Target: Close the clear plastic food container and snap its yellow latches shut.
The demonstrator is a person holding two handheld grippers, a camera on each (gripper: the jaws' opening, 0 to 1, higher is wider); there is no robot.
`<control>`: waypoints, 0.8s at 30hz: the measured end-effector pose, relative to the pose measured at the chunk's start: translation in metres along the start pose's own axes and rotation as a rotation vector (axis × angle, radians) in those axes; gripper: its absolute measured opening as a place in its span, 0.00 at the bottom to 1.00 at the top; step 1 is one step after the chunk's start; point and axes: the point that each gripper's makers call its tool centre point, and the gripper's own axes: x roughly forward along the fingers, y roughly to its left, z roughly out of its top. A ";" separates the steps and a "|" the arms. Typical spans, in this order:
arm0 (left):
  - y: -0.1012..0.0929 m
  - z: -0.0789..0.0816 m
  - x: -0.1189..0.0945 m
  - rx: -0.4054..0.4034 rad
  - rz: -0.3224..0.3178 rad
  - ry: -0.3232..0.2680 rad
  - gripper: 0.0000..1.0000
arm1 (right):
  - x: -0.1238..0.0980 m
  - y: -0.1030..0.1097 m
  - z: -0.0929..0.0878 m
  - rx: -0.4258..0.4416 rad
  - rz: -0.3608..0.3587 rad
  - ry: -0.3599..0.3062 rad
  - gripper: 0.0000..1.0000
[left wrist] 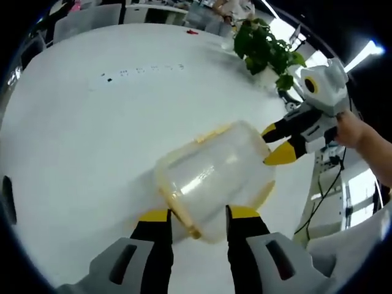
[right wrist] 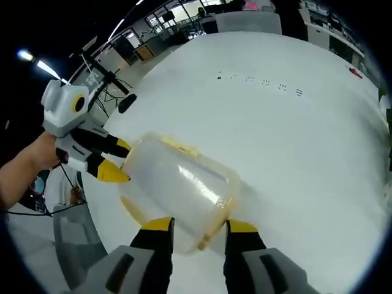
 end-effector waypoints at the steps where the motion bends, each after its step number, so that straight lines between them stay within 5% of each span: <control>1: 0.001 0.002 0.000 0.053 0.006 -0.008 0.32 | 0.000 0.000 0.001 -0.014 -0.011 0.009 0.31; 11: 0.000 0.001 -0.004 0.207 0.004 0.029 0.34 | -0.010 -0.001 -0.001 -0.360 -0.073 0.072 0.30; 18: -0.002 0.002 -0.012 0.390 0.026 0.080 0.34 | -0.016 0.003 0.007 -0.540 -0.082 0.091 0.31; 24: -0.003 0.008 -0.019 0.455 0.027 0.088 0.33 | -0.019 0.009 0.012 -0.621 -0.081 0.109 0.30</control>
